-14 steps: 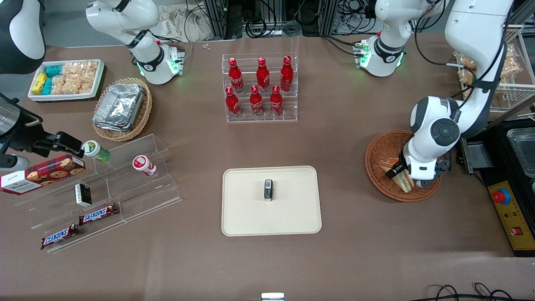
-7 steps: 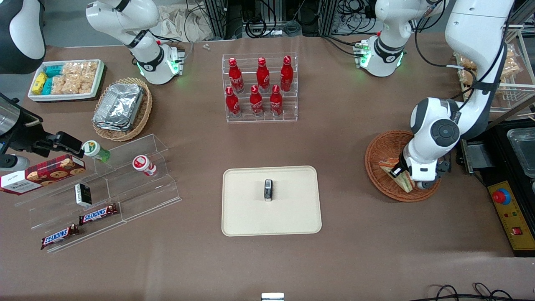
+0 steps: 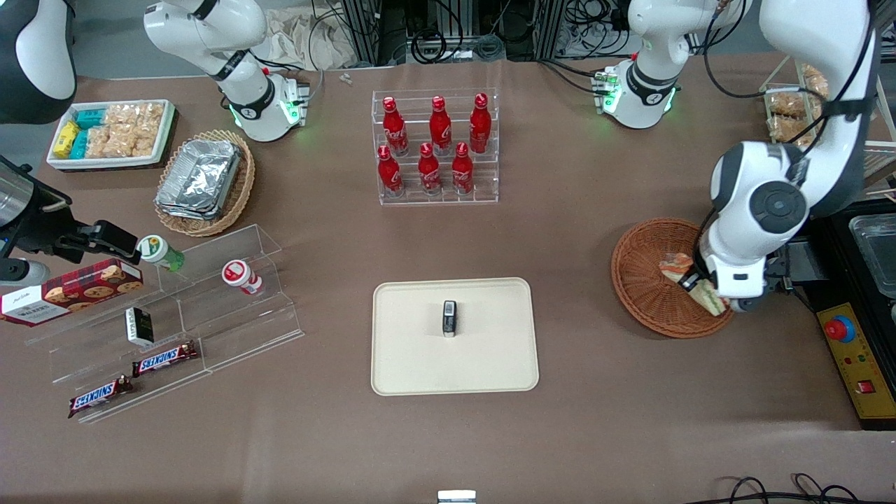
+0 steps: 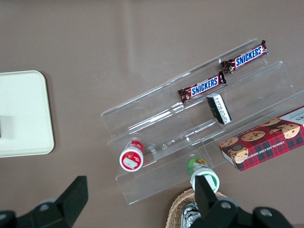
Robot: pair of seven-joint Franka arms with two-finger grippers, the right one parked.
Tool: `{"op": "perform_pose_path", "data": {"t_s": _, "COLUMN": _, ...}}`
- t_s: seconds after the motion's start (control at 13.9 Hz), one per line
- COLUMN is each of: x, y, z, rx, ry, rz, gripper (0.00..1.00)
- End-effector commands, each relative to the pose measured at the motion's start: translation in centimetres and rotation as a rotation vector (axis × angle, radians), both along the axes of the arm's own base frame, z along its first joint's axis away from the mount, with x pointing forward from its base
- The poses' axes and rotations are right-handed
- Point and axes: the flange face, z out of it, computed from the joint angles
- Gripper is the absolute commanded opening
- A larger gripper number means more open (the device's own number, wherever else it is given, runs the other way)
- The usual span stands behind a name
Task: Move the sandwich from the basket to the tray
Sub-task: 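Lift the sandwich out of the basket with the left gripper, then carry the sandwich to the cream tray and lower it beside the box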
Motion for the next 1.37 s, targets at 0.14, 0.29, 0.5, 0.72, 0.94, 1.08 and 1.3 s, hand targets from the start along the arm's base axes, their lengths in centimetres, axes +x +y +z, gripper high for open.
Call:
{"op": "perform_pose_path", "data": {"t_s": 0.14, "x": 0.3, "y": -0.6, "z": 13.2, "rx": -0.106, "ry": 0.078, "rz": -0.134, "gripper": 0.00}}
{"op": "perform_pose_path", "data": {"t_s": 0.29, "x": 0.6, "y": -1.7, "z": 18.6, "rx": -0.188, "ry": 0.078, "rz": -0.215, "gripper": 0.00}}
{"op": "perform_pose_path", "data": {"t_s": 0.5, "x": 1.3, "y": -8.2, "z": 20.3, "rx": -0.268, "ry": 0.071, "rz": -0.484, "gripper": 0.00}}
{"op": "perform_pose_path", "data": {"t_s": 0.72, "x": 2.0, "y": -15.5, "z": 16.5, "rx": -0.312, "ry": 0.085, "rz": -0.621, "gripper": 0.00}}
{"op": "perform_pose_path", "data": {"t_s": 0.94, "x": 3.8, "y": -23.0, "z": 9.6, "rx": -0.364, "ry": 0.035, "rz": -0.731, "gripper": 0.00}}
{"op": "perform_pose_path", "data": {"t_s": 1.08, "x": 4.5, "y": -27.2, "z": 4.2, "rx": -0.334, "ry": 0.022, "rz": -0.801, "gripper": 0.00}}
{"op": "perform_pose_path", "data": {"t_s": 1.3, "x": 6.7, "y": -30.0, "z": -0.7, "rx": -0.316, "ry": 0.019, "rz": -0.812, "gripper": 0.00}}
